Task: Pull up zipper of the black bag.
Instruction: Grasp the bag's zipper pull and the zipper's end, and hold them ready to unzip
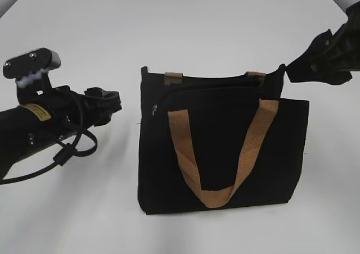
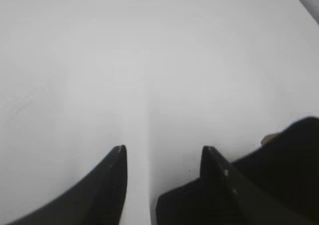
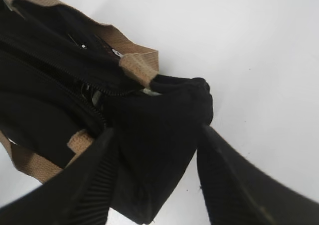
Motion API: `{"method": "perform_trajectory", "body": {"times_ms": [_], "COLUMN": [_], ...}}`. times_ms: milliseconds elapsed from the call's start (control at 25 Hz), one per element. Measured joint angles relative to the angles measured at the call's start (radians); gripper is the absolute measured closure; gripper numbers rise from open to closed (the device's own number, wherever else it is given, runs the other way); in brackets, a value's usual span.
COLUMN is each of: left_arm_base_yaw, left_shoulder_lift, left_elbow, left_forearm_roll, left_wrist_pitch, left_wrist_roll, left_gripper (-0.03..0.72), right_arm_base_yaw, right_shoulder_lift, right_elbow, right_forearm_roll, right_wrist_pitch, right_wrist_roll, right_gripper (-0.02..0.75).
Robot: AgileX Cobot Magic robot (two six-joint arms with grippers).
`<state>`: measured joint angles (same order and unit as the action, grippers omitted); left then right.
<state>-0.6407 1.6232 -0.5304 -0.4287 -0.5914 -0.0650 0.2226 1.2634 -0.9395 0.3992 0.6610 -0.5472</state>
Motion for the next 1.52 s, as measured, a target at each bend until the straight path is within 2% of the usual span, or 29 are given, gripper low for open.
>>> {"method": "perform_trajectory", "body": {"times_ms": [120,240,360,520,600,800,1080,1280,1520], "left_arm_base_yaw": [0.031,0.036,0.034,0.033,0.029,0.029,0.029,0.029,0.029], "left_shoulder_lift": [0.008,0.010,0.010,0.010,0.010,0.010,0.093,0.169,0.244], "left_elbow": [0.000,0.028,0.132,0.276,0.299,0.304,0.274,0.226,0.154], "left_forearm_roll": [0.111,0.176,0.230,0.421,0.482,0.529,0.653,0.657,0.657], "left_wrist_pitch": [-0.048,-0.093,-0.221,-0.448,-0.479,-0.479,-0.480,-0.491,-0.501], "left_wrist_roll": [-0.040,-0.058,-0.092,-0.109,-0.109,-0.110,-0.086,-0.083,-0.083], "left_gripper": [0.326,0.326,0.326,0.326,0.326,0.326,0.305,0.258,0.252], "right_arm_base_yaw": [0.000,0.000,0.000,0.000,0.000,0.000,0.000,0.000,0.000], "right_shoulder_lift": [0.000,0.000,0.000,0.000,0.000,0.000,0.000,0.000,0.000], "right_elbow": [0.000,0.000,0.000,0.000,0.000,0.000,0.000,0.000,0.000], "right_forearm_roll": [0.003,0.009,0.010,0.011,0.011,0.011,0.012,0.012,0.012], "right_wrist_pitch": [0.001,0.002,0.005,0.009,0.009,0.009,0.009,0.017,0.032], "right_wrist_roll": [0.000,0.000,-0.001,-0.001,-0.001,-0.001,-0.001,-0.001,-0.001], "right_gripper": [0.337,0.337,0.337,0.337,0.337,0.337,0.337,0.337,0.337]}}
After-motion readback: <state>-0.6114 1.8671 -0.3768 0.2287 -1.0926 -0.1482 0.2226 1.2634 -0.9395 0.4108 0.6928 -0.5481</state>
